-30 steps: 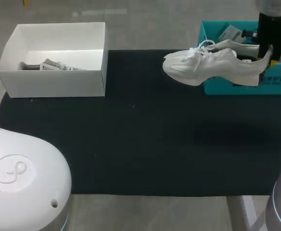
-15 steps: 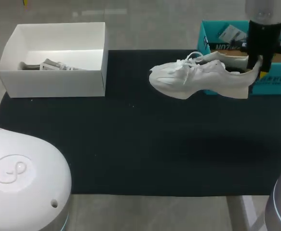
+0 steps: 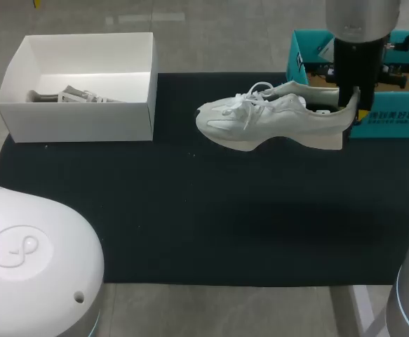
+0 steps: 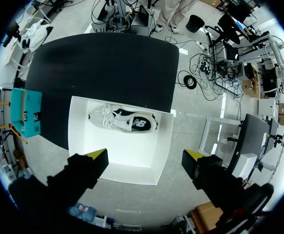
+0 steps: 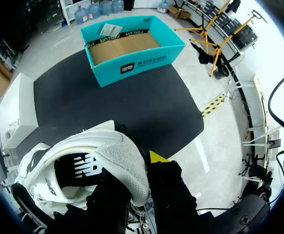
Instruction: Take the shoe out of the shoebox, open the shoe tongue, remove and reinsert the insole, then place the shoe into the shoebox
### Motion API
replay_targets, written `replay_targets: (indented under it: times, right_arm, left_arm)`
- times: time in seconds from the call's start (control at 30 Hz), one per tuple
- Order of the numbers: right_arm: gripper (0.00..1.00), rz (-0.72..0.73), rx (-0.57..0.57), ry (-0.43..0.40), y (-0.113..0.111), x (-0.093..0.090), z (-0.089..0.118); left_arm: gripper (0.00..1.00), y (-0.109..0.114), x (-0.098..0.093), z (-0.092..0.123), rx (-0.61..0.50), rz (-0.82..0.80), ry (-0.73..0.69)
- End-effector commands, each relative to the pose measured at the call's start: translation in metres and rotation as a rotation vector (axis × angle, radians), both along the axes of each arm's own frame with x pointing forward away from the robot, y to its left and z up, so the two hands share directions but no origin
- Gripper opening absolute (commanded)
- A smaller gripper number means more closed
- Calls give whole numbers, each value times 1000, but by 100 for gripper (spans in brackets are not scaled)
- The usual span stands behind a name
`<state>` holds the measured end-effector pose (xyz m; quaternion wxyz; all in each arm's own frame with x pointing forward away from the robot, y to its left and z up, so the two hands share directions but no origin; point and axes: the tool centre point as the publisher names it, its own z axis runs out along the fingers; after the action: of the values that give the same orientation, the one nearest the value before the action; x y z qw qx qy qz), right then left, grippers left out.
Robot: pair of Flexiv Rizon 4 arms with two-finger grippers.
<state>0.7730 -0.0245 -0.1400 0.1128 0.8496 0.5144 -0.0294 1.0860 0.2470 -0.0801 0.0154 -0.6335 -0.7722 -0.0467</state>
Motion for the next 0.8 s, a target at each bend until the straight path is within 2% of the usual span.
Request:
replay_targets:
  times: [0.03, 0.4, 0.73, 0.8]
  right_arm:
    - [0, 0, -11, 14, 13, 8, -2]
    - [0, 24, -10, -9, 35, 17, -3]
    - [0, 33, -1, -59, 52, 15, -33]
    - [0, 32, -9, -49, 54, 14, -43]
  left_arm:
    - [100, 0, 0, 0, 2, -1, 0]
    - [100, 0, 0, 0, 2, -1, 0]
    - [100, 0, 0, 0, 2, -1, 0]
    - [100, 0, 0, 0, 2, -1, 0]
